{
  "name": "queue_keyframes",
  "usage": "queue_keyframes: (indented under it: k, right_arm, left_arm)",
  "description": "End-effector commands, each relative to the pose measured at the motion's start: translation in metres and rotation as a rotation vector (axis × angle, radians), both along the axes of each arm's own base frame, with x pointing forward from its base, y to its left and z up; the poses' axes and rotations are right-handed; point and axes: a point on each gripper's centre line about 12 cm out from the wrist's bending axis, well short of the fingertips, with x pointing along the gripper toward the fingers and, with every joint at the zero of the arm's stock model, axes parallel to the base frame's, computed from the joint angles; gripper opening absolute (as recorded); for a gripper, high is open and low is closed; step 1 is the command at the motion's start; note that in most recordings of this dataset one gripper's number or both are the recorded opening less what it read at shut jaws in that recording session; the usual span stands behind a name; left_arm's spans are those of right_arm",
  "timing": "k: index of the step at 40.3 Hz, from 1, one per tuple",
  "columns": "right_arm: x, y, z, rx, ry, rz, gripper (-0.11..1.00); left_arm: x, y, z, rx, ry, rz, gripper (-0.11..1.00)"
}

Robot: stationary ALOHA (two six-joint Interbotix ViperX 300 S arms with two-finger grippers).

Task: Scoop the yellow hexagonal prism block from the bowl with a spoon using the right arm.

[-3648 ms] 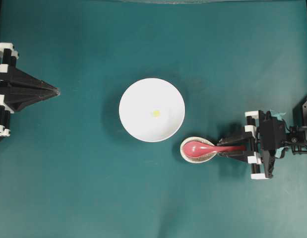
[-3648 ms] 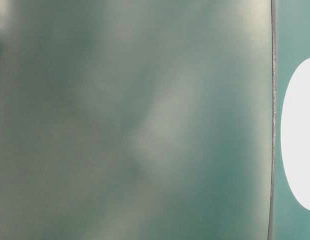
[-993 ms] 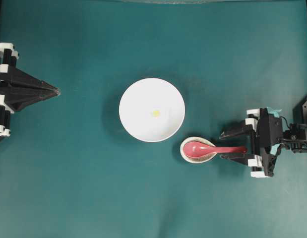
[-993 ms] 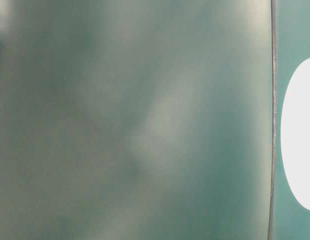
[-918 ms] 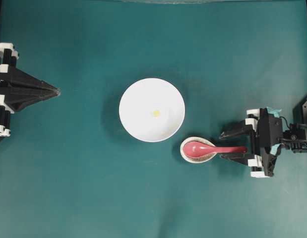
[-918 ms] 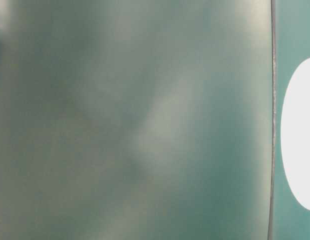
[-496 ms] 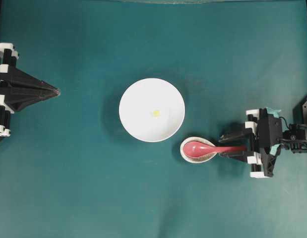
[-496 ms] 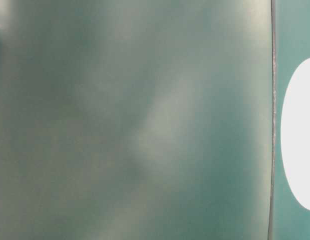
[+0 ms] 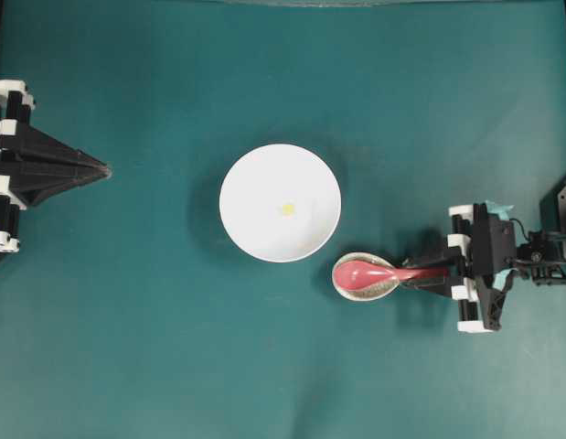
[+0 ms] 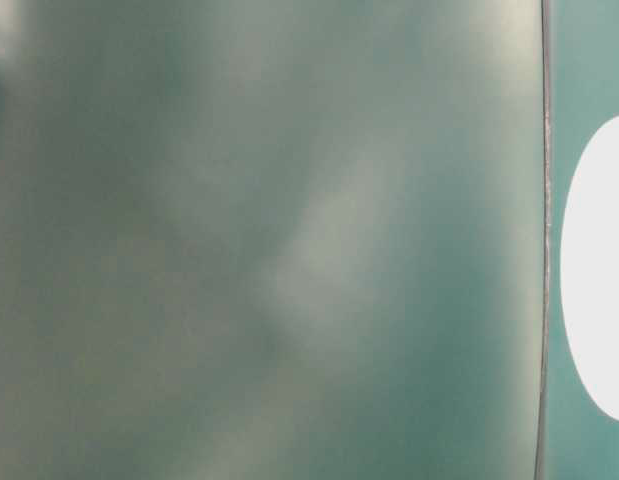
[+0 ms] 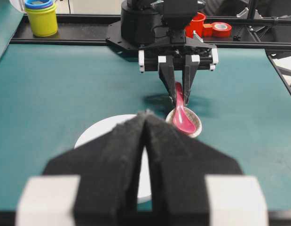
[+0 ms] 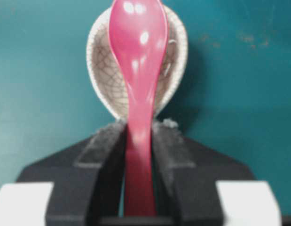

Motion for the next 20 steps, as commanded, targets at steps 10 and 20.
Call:
queue_keyframes:
  k: [10, 20]
  right_arm:
    - [0.0027, 0.0029, 0.002, 0.027, 0.012, -0.004, 0.5]
    - [0.0009, 0.0006, 0.0037, 0.021, -0.013, -0.009, 0.56]
  left_arm:
    - [0.0022, -0.0001, 0.0051, -0.002, -0.011, -0.001, 0.01]
    - [0.0023, 0.0, 0.0058, -0.005, -0.012, 0.0, 0.01]
